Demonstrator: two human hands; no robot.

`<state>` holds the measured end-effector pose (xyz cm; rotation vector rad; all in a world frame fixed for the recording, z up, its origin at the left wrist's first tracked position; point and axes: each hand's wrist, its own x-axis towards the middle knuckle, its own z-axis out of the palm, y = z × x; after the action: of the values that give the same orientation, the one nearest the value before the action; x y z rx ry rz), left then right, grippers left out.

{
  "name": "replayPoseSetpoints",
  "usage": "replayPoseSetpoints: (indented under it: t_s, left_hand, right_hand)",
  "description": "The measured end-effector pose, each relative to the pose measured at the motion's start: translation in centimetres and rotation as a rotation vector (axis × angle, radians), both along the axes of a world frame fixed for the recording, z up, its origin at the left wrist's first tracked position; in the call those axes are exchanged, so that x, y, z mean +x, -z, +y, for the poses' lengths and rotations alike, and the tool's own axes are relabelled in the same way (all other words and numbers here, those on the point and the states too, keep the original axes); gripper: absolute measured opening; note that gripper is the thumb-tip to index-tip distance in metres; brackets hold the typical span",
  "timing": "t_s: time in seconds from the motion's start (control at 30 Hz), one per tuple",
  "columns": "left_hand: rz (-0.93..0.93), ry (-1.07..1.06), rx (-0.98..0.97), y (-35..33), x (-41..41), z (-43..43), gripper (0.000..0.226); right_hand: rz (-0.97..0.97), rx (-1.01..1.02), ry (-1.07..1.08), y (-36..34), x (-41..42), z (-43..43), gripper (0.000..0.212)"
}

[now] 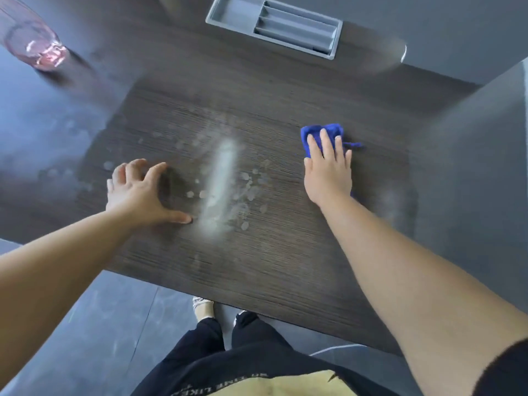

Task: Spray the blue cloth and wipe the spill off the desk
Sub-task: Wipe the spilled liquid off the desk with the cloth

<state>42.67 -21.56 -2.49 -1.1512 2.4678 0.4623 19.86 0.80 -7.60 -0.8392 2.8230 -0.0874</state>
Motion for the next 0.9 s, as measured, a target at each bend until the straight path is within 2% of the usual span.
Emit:
replayPoseSetpoints:
  t_s: [0.07,0.1,0.23,0.3,0.33,0.4,0.5,0.57,0.63,0.77,0.83,0.9]
  left_hand:
    - [-0.047,-0.028,-0.008,0.4,1.1,-0.7,0.121]
    - [-0.053,-0.045,0.003,0.7,1.4,-0.9,0.123]
    - [-0.058,-0.053,0.024,1.2,1.3,-1.3,0.127]
    - [-0.056,-0.058,0.031,1.4,1.3,-1.3,0.129]
    - [-0.057,-0.059,0.031,1.5,1.3,-1.4,0.129]
    - [-0.075,-0.055,0.028,1.4,1.2,-1.5,0.131]
    - [-0.078,-0.057,0.032,1.6,1.0,-1.6,0.132]
    - [-0.078,-0.058,0.033,1.8,1.0,-1.7,0.132]
    - [-0.095,-0.057,0.038,1.8,1.1,-1.8,0.131]
    - [-0.072,-0.041,0.031,1.9,1.1,-1.8,0.132]
    - [-0.068,-0.04,0.033,1.8,1.4,-2.0,0.133]
    - [-0.072,-0.029,0.052,1.6,1.1,-1.6,0.132]
  right_hand:
    - [-0.02,-0.031,0.104,0.1,3.3,-3.0,0.053]
    - [-0.014,-0.045,0.034,0.5,5.5,-3.9,0.053]
    - [-0.013,-0.057,-0.537,0.3,11.5,-1.6,0.052]
    - [-0.027,-0.036,-0.773,0.2,9.3,0.1,0.049]
    - [-0.013,-0.039,-0.81,0.2,7.4,0.0,0.048]
    - [0.045,-0.078,-0.679,0.4,3.5,-1.5,0.046]
    - [0.006,-0.016,-0.252,0.1,-0.2,-5.6,0.047]
    - [0.029,-0.034,-0.041,0.1,0.6,-8.7,0.049]
    - [0.001,-0.07,-0.014,0.7,4.4,-11.3,0.05]
    - [0.017,-0.124,-0.539,0.8,13.3,-10.1,0.051]
    - [-0.028,-0.099,-0.767,0.5,12.7,-8.3,0.049]
    - [0.029,-0.05,-0.841,0.4,8.6,-7.7,0.049]
